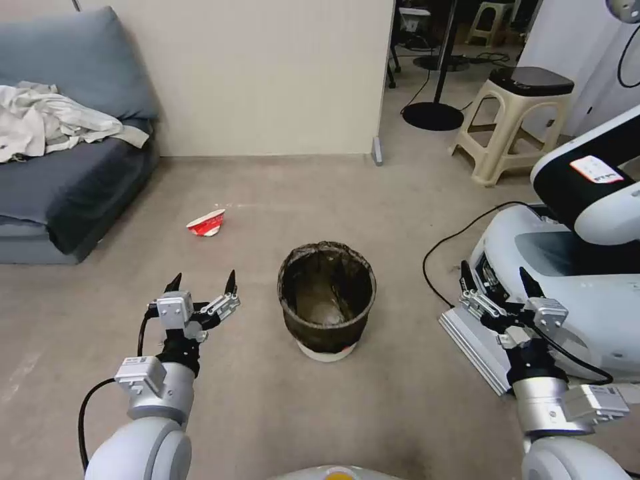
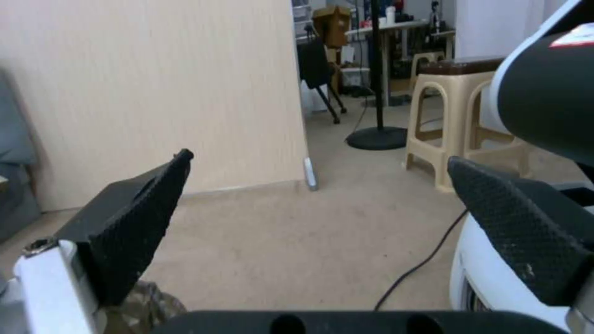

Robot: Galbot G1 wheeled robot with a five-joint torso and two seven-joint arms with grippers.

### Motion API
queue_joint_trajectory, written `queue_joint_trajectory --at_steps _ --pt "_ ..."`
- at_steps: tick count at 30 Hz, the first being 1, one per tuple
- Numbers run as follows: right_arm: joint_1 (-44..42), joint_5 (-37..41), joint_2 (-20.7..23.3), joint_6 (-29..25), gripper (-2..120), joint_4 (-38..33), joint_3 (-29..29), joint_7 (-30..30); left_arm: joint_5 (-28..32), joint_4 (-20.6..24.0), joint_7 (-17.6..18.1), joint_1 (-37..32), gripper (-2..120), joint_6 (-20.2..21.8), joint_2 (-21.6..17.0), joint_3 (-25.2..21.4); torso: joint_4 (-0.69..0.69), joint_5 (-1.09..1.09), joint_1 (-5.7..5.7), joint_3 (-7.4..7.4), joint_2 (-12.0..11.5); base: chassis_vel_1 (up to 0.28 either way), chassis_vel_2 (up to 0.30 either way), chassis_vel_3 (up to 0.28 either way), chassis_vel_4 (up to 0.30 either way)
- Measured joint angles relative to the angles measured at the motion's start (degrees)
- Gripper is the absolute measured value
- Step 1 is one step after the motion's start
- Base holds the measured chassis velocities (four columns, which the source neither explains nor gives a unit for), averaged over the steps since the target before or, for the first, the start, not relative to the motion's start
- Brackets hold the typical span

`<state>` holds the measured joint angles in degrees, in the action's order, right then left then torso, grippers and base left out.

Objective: Pick up the trash can from the floor.

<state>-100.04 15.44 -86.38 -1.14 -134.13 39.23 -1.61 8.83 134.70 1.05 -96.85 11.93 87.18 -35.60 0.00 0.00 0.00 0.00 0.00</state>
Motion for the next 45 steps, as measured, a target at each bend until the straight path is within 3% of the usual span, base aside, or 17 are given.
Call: queue_joint_trajectory --at_steps 18,22,24,29,31,41,45 --pt "0.39 -0.53 -0.17 -2.85 100 2.03 -0.44 -1.06 2.35 -0.73 -0.01 1.75 100 -0.05 -2.06 -0.05 0.0 0.0 0.0 0.0 0.0 -0.029 0.038 0.026 -0.027" --pt "0.52 -0.56 -0.3 -2.85 100 2.09 -0.45 -1.08 4.25 -0.72 -1.57 2.38 100 0.77 -3.6 0.11 0.0 0.0 0.0 0.0 0.0 0.0 0.0 0.0 0.0" --pt "0.61 -0.55 -0.32 -2.84 100 2.19 -0.41 -1.08 7.16 -0.63 -4.99 3.06 100 3.27 -4.89 0.49 0.0 0.0 0.0 -0.01 0.0 0.0 0.0 0.0 0.0" --pt "0.66 -0.56 -0.31 -2.81 100 2.25 -0.28 -1.07 11.68 -0.66 -9.06 4.38 100 7.81 -6.57 1.6 0.0 0.0 0.0 0.0 0.0 0.0 0.0 0.0 0.0" --pt "0.65 -0.55 -0.39 -2.77 100 2.26 -0.06 -1.03 16.21 -1.46 -12.55 5.85 100 12.83 -8.44 3.24 0.0 0.0 0.0 0.0 0.0 0.0 0.0 0.0 0.0" --pt "0.5 -0.55 -0.65 -2.73 100 2.24 0.55 -0.92 19.35 -4.18 -14.05 7.87 100 16.28 -11.38 8.78 0.0 0.0 0.0 0.0 0.0 0.0 0.0 0.0 0.0" --pt "0.49 -0.55 -0.9 -2.71 100 2.23 0.84 -0.89 19.35 -5.48 -11.05 9.17 100 18.76 -11.47 11.75 0.0 0.0 0.0 0.0 0.0 0.0 0.0 0.0 0.0"
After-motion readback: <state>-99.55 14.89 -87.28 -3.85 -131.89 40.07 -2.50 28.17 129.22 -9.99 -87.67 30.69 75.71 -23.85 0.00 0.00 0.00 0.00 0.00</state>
